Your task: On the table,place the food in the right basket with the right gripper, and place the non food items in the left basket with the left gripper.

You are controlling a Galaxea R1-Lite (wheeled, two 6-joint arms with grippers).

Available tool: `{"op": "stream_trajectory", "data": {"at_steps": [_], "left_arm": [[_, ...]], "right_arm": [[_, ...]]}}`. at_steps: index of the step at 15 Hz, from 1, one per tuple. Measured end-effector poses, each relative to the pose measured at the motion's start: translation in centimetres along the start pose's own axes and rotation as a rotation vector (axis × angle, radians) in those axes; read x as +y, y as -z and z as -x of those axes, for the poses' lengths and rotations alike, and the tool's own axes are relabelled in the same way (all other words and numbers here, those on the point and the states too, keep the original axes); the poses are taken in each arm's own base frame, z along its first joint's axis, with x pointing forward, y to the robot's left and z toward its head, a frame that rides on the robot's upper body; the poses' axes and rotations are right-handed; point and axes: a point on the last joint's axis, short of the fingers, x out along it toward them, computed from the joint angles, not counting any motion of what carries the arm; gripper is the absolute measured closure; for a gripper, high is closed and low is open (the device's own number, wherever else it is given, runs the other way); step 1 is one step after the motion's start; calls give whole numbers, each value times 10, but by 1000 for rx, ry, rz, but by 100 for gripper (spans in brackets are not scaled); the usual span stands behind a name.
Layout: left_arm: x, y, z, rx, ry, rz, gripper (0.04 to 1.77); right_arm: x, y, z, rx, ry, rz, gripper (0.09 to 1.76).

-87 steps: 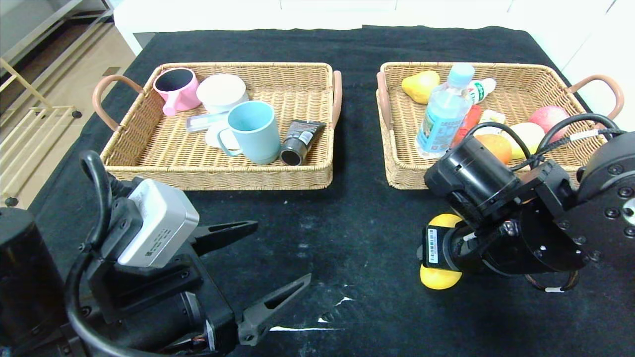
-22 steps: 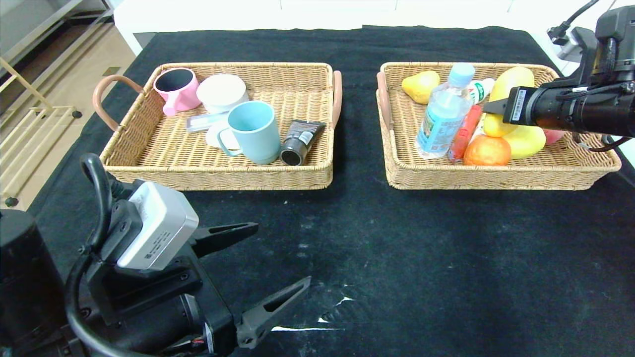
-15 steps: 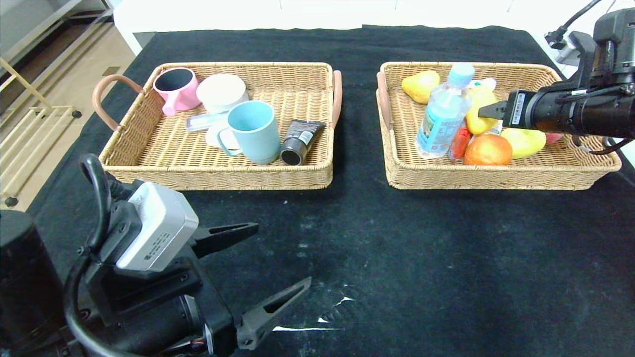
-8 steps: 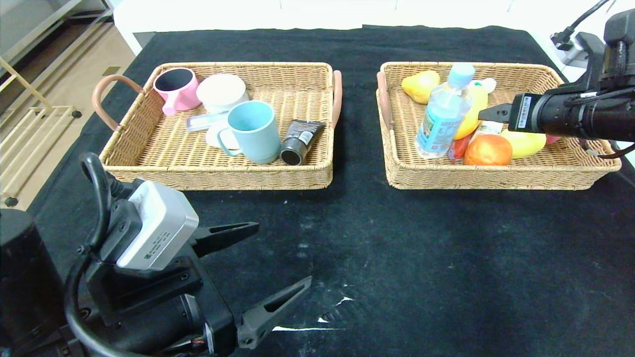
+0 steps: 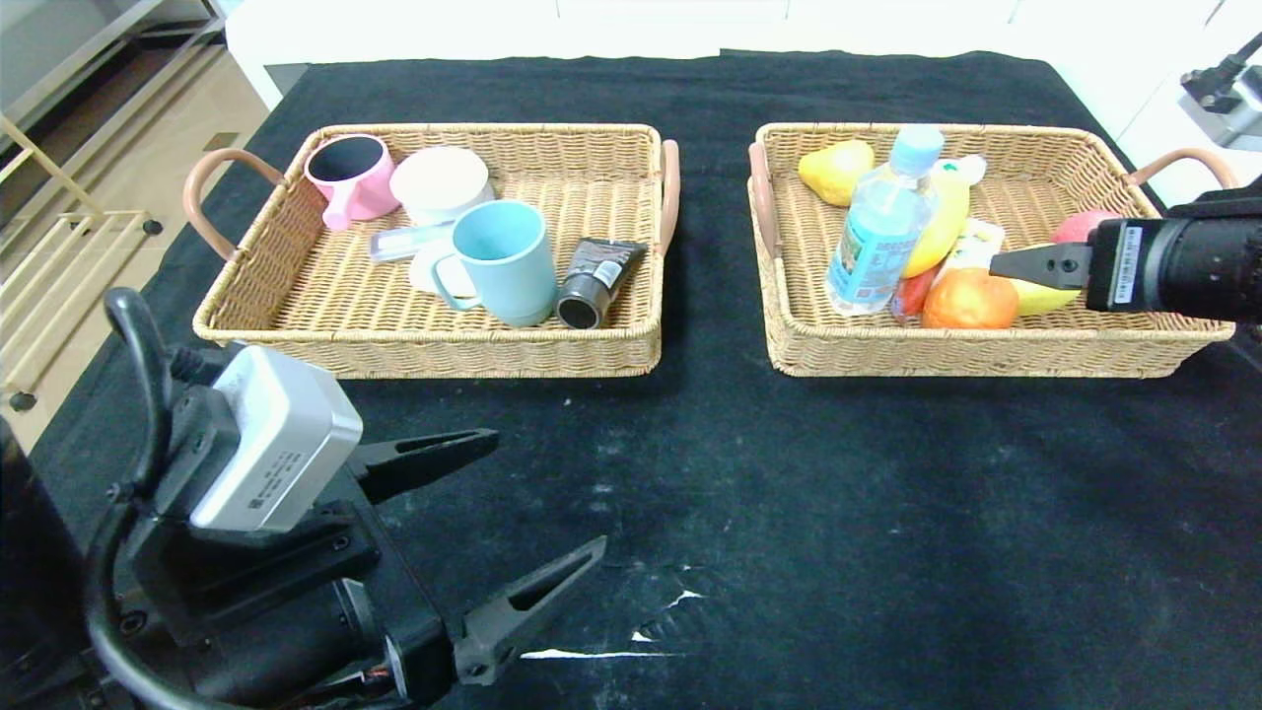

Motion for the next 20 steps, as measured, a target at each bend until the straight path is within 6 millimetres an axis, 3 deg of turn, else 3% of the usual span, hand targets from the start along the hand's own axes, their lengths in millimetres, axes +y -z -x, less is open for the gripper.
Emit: {"op": "stream_trajectory", "data": {"at_steps": [5,11,16,20], "left_arm": [[4,-14,35,-68,-98,-2,9],[14,-8,90,-8,-243,5,9],[15,-2,131,-3,-379,13,9],[13,-5,156,-71,-487,-14,9]], "right_arm": [[4,25,79,2,-48,73,17],[-5,64,191,-5,-102,100,15],[-17,94,242,-53,-51,108,15],[-20,119,269,-75,68,107,15]]}}
